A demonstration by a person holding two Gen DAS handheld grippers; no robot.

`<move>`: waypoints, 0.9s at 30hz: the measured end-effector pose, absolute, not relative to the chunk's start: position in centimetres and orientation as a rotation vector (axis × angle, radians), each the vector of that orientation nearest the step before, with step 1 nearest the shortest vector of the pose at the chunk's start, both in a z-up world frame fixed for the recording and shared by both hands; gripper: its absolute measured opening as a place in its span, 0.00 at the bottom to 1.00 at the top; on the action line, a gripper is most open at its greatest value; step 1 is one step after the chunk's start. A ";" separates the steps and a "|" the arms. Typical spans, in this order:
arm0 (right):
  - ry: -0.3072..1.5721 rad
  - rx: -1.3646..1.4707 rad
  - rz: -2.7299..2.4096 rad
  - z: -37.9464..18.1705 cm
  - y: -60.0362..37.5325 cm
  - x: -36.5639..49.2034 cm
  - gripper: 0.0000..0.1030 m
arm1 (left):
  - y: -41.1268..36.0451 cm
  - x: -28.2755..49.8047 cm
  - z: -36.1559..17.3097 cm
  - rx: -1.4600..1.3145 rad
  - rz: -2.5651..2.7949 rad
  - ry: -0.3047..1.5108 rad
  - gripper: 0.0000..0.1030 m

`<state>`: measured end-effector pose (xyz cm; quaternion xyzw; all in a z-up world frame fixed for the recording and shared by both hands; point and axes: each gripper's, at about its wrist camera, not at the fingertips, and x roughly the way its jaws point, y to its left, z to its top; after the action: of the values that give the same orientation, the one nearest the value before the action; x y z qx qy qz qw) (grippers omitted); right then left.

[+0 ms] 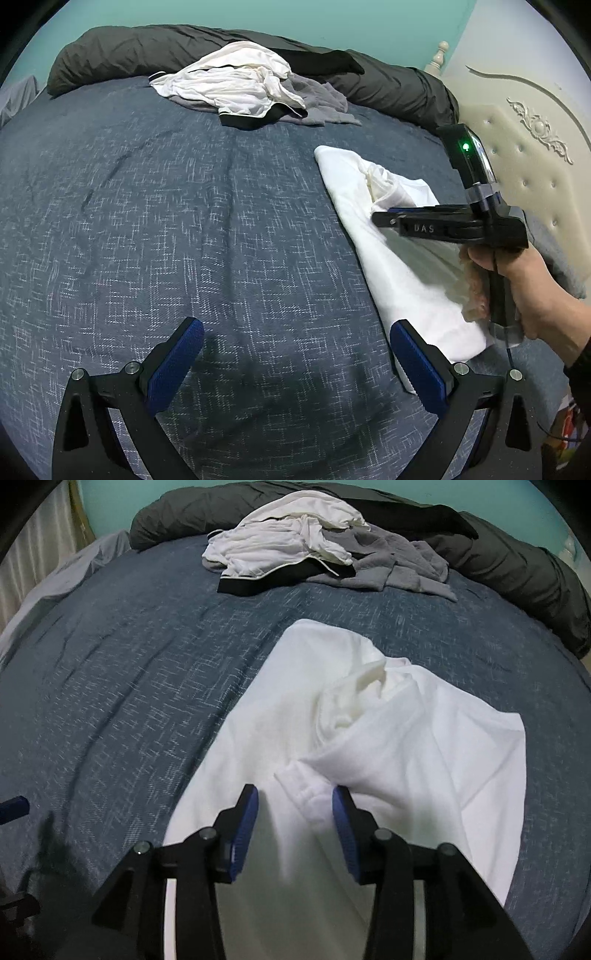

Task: Fold clothes

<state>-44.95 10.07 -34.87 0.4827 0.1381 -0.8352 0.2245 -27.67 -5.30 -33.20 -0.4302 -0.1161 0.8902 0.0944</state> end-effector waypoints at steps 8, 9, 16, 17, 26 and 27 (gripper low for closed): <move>0.284 1.246 -2.359 -32.4 13.0 -44.9 0.03 | -5.2 -27.7 -33.3 -1.278 2.637 -0.342 1.00; 0.264 1.236 -2.369 -31.9 13.6 -44.9 0.03 | -5.2 -27.7 -33.3 -1.278 2.637 -0.338 1.00; 0.132 1.162 -2.514 -27.9 19.3 -46.4 0.03 | -4.8 -27.8 -33.7 -1.291 2.628 -0.329 1.00; 0.111 1.163 -2.535 -27.5 20.1 -46.9 0.03 | -4.8 -27.8 -33.7 -1.293 2.626 -0.328 1.00; 0.140 1.227 -2.677 -27.1 25.3 -51.4 0.03 | -4.9 -28.0 -34.3 -1.310 2.619 -0.320 1.00; 0.140 1.242 -2.687 -27.3 25.7 -52.0 0.03 | -5.0 -28.0 -34.3 -1.313 2.620 -0.319 1.00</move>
<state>-51.98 25.74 -27.26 0.4175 0.0472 -0.9031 0.0889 -28.04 -4.98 -34.34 -0.4432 -0.1075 0.8847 0.0968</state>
